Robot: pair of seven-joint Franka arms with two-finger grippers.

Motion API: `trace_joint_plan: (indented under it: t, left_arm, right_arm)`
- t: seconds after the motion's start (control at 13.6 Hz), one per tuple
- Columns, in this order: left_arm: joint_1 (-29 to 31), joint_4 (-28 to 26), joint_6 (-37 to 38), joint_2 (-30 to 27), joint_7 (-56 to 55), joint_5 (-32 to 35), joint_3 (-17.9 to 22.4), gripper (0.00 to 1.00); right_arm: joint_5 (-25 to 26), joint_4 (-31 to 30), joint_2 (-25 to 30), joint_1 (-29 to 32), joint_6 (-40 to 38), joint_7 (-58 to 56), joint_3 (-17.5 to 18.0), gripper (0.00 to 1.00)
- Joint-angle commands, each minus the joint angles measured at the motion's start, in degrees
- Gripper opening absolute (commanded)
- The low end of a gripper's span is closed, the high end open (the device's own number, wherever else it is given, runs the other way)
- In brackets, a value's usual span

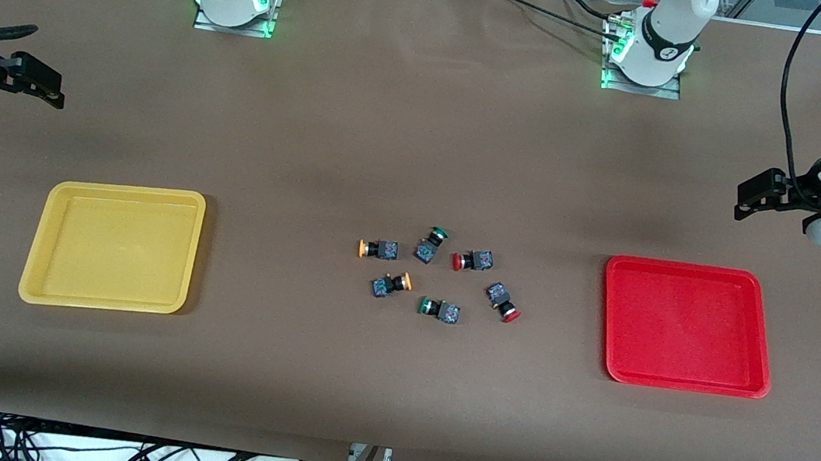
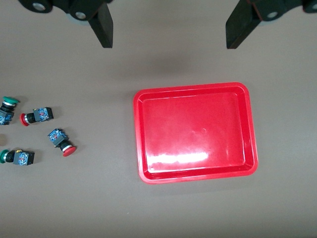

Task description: Place red and yellow buttons in trays

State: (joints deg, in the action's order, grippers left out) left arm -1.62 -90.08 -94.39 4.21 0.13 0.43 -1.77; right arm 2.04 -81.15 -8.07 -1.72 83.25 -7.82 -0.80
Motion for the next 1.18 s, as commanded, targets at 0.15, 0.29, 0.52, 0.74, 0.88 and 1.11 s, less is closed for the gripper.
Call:
trace_joint_plan:
  t: [0.15,0.29,0.52,0.74,0.88,1.11]
  left_arm:
    - [0.03,0.79,0.79,-0.26,-0.75,0.98,-0.34,1.00]
    - [0.03,0.79,0.79,-0.26,-0.75,0.98,-0.34,1.00]
    - [-0.05,0.79,0.79,-0.26,-0.75,0.98,-0.34,1.00]
    - [0.04,0.79,0.79,-0.26,-0.75,0.98,-0.34,1.00]
    - [-0.05,0.79,0.79,-0.26,-0.75,0.98,-0.34,1.00]
    - [-0.05,0.79,0.87,-0.26,-0.75,0.98,-0.34,1.00]
  right_arm:
    - [0.24,0.73,-0.36,0.22,0.42,-0.18,0.10,1.00]
    - [0.16,0.73,-0.36,0.22,0.43,-0.18,0.10,1.00]
    - [0.60,0.56,-0.36,0.05,1.30,-0.09,0.10,1.00]
    - [0.24,0.47,-1.33,0.40,1.57,-0.18,0.01,1.00]
    - [0.85,0.47,-2.03,0.40,1.83,-0.35,0.01,1.00]
    - [1.47,0.03,-2.47,0.48,1.48,-0.27,-0.08,1.00]
